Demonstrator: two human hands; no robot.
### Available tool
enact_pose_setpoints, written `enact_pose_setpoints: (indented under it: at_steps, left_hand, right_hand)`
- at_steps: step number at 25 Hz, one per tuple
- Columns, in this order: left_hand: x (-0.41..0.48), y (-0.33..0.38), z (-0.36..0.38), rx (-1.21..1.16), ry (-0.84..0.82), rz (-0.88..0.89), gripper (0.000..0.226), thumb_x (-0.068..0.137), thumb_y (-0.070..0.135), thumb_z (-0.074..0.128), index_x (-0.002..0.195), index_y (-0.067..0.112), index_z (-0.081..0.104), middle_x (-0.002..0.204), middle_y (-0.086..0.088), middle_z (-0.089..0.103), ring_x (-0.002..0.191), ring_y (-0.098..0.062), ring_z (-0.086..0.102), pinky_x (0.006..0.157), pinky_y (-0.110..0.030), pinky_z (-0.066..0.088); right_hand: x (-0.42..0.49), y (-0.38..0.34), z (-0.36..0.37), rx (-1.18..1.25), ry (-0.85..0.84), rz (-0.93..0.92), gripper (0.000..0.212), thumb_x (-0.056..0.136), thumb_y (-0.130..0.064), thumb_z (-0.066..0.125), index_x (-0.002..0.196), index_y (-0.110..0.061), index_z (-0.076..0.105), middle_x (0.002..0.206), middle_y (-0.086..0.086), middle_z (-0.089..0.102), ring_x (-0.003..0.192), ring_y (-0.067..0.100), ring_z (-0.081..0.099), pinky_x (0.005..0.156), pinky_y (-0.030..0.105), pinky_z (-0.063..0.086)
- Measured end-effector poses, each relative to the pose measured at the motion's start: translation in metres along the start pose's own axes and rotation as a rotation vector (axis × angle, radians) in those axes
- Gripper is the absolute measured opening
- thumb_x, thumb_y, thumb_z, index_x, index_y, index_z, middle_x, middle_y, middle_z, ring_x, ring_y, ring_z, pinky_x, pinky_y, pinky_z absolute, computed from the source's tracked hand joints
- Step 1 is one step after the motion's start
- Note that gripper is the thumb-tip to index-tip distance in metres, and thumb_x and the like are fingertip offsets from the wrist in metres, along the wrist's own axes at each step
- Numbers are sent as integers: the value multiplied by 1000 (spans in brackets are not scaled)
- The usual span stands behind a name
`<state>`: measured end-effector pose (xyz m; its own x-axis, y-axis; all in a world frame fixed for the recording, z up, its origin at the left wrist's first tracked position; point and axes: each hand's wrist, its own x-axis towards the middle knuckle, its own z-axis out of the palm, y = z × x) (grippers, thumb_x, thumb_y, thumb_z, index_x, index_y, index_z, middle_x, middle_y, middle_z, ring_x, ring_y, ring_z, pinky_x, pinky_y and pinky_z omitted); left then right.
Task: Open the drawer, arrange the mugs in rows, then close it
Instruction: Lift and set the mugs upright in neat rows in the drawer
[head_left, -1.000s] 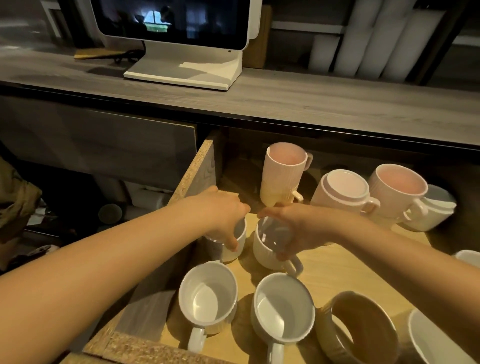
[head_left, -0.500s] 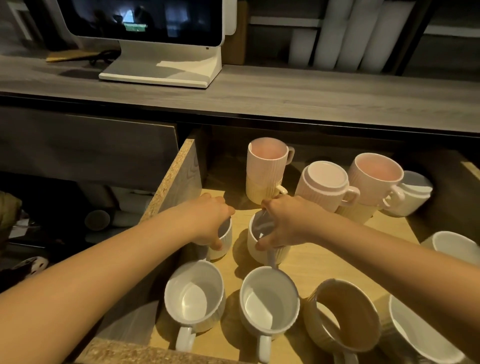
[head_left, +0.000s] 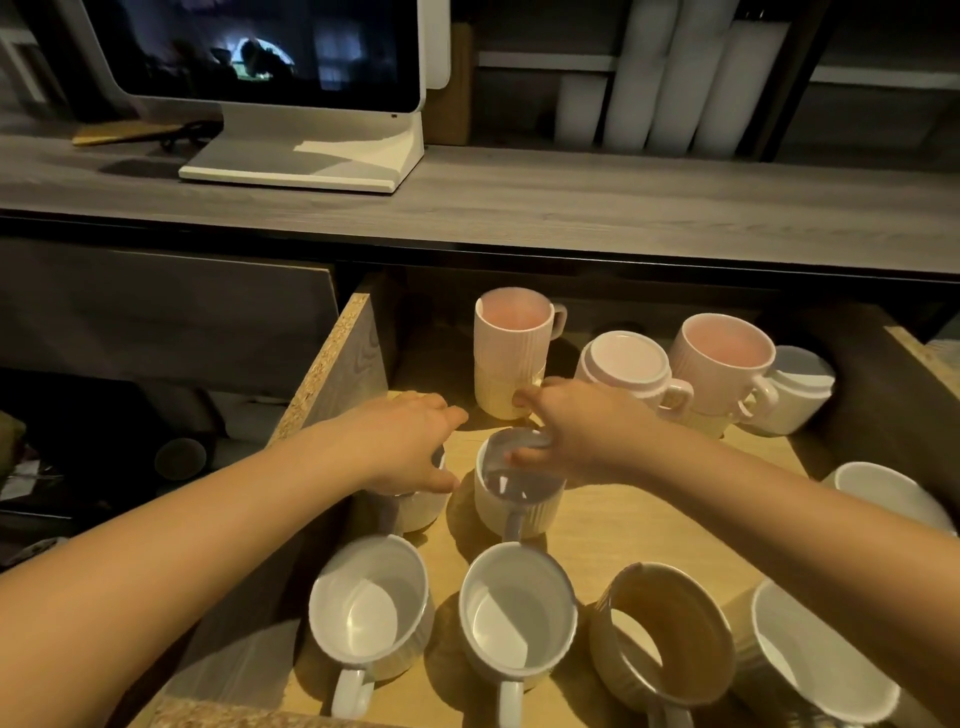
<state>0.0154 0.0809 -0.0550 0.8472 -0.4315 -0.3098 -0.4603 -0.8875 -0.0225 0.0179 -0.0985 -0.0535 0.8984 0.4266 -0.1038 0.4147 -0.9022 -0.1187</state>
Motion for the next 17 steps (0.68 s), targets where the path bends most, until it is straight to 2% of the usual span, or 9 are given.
enact_pose_setpoints:
  at_steps: [3,6,8,10,12,13,15,17]
  left_hand:
    - [4,12,-15,-80,107,46,65,88,47,54,144,26,27,146,2,38,127,-15,41,101,-31,40]
    - [14,28,-25,-161,178,79,64,87,48,55,142,27,29,145,4,39,127,-15,41,100,-30,40]
    - [23,39,-29,-184,220,96,67,86,49,57,143,26,29,146,3,39,128,-16,41,100,-31,40]
    - [33,49,-31,-207,225,95,74,84,51,58,145,25,26,149,1,35,132,-18,38,103,-34,39]
    - [42,58,-33,-235,213,75,77,83,50,61,145,23,25,150,0,34,133,-19,38,105,-38,40]
    - [45,62,-33,-250,211,65,76,83,49,62,144,22,27,148,-1,37,131,-19,40,103,-39,42]
    - [48,68,-33,-274,206,54,73,83,47,63,143,21,29,144,-2,41,127,-19,43,101,-37,44]
    - [46,70,-31,-295,195,56,78,83,46,63,145,22,24,147,-1,37,130,-19,40,102,-37,43]
  right_hand:
    - [-9,16,-27,-27,184,12,39,85,-41,61,120,-25,54,112,-3,63,86,10,56,69,22,50]
    - [-16,40,-47,-44,300,77,46,84,-37,64,126,-26,51,121,-2,56,106,16,54,75,25,47]
    - [-12,56,-45,-111,254,136,64,80,-42,67,136,-27,40,136,0,46,123,21,44,87,31,46]
    - [-4,66,-38,-96,93,202,83,75,-45,71,143,-28,27,146,3,36,131,27,38,98,39,43]
    - [6,70,-29,-58,-18,215,92,72,-45,74,145,-29,20,146,6,35,128,31,42,97,41,45]
    - [9,71,-27,-54,-21,205,92,71,-44,75,144,-28,22,143,6,38,123,30,47,94,39,48]
    - [10,74,-29,-51,32,185,84,69,-42,77,138,-27,31,131,6,47,108,25,54,85,35,52]
    - [3,75,-32,20,84,194,80,67,-41,79,133,-27,37,122,3,51,95,18,52,79,32,52]
